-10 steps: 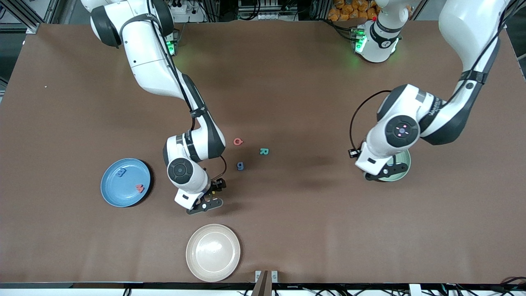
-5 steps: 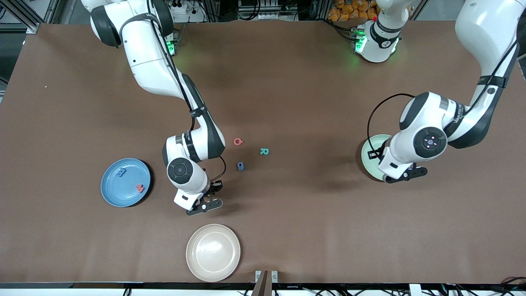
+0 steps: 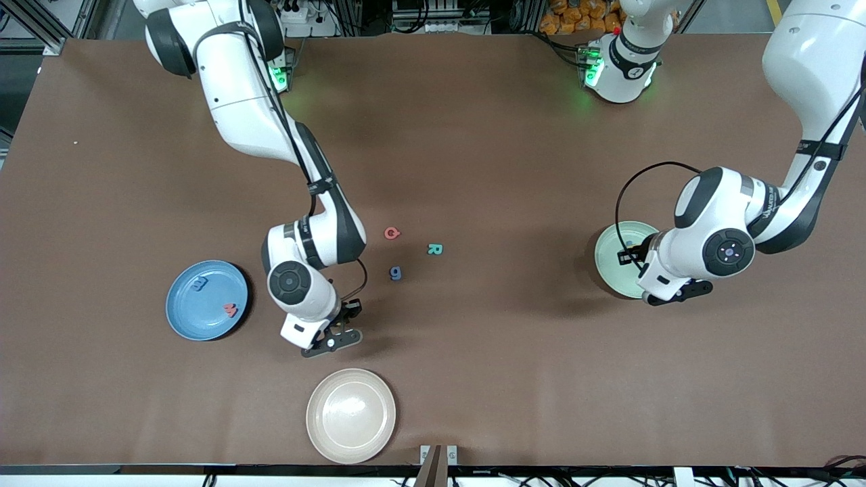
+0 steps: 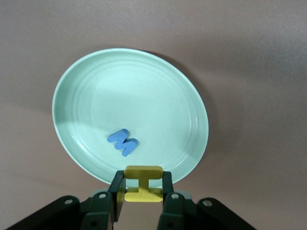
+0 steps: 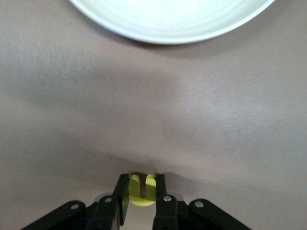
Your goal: Sort upper and lower case letters into plates
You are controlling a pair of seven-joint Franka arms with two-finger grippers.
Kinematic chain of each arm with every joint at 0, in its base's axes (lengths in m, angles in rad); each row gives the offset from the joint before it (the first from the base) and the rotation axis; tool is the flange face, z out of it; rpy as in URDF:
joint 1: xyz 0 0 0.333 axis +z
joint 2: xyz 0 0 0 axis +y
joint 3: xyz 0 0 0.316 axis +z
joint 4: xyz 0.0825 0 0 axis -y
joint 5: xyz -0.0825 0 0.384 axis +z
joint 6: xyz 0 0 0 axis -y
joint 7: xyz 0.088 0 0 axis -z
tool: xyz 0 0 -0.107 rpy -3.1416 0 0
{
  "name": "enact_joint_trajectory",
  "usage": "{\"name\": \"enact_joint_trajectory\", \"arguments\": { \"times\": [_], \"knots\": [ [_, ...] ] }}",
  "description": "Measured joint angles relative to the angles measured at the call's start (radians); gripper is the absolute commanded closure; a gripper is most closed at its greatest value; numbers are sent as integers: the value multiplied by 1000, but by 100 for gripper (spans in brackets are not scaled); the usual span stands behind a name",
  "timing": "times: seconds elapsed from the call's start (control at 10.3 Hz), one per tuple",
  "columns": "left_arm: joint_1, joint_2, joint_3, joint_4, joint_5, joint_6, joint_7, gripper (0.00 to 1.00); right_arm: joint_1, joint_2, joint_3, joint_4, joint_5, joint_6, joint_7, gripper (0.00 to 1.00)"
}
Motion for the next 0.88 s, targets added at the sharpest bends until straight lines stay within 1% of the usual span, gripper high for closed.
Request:
{"name": "enact_joint_trajectory", "arguments": {
  "times": [0.19, 0.49, 0.58, 0.78, 0.88],
  "knots": [
    [8, 29, 1, -1, 0, 2, 0, 100, -30, -28, -11, -13, 0, -8, -12, 100],
    [48, 77, 2, -2, 0, 20, 1, 100, -74, -53, -70, -47, 0, -16, -34, 100],
    [58, 88, 2, -2, 0, 27, 2, 76, -87, -70, -79, -63, 0, -18, -51, 100],
    [68, 104, 3, -3, 0, 38, 2, 18, -131, -124, -81, -113, 0, -31, -118, 100],
    [67, 106, 2, -3, 0, 40, 2, 0, -176, -156, -64, -145, 0, -42, -170, 100]
  ]
}}
